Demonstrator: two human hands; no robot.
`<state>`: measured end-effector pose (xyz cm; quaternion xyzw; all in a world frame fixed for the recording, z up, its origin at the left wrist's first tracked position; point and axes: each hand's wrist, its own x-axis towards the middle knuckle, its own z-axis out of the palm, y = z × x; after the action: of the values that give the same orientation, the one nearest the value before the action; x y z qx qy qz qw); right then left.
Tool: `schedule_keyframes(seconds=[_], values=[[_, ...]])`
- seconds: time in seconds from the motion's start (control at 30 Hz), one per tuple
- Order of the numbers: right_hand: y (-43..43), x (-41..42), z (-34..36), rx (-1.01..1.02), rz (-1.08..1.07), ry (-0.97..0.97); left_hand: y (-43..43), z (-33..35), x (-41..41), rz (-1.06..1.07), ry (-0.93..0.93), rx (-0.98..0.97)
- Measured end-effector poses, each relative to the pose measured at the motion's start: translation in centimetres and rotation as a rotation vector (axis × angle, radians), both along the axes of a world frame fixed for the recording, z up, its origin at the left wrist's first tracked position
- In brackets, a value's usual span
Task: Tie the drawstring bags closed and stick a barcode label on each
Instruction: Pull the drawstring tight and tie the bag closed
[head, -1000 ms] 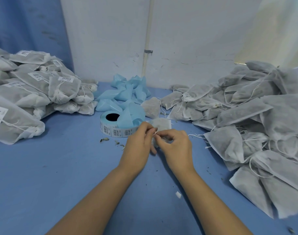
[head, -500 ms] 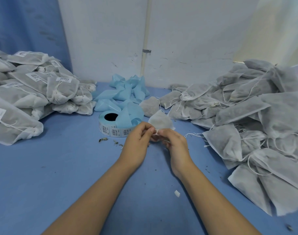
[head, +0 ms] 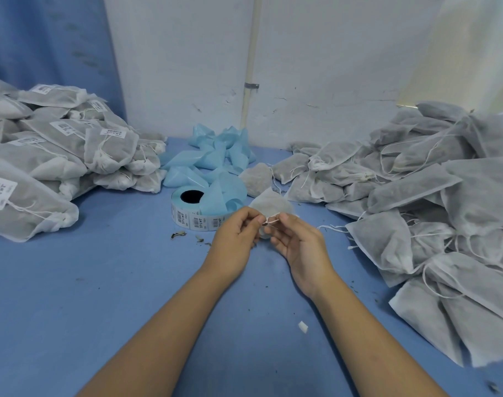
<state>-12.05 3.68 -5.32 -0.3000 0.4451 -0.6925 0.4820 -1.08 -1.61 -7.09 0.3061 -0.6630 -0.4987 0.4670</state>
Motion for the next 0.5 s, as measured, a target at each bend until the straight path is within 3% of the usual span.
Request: schedule_keyframes(seconds=[0.5], values=[[-0.16,-0.31,-0.08,-0.008,-0.090,-0.170,-0.09,0.23,-0.06,0.137,-0.219,-0.068]])
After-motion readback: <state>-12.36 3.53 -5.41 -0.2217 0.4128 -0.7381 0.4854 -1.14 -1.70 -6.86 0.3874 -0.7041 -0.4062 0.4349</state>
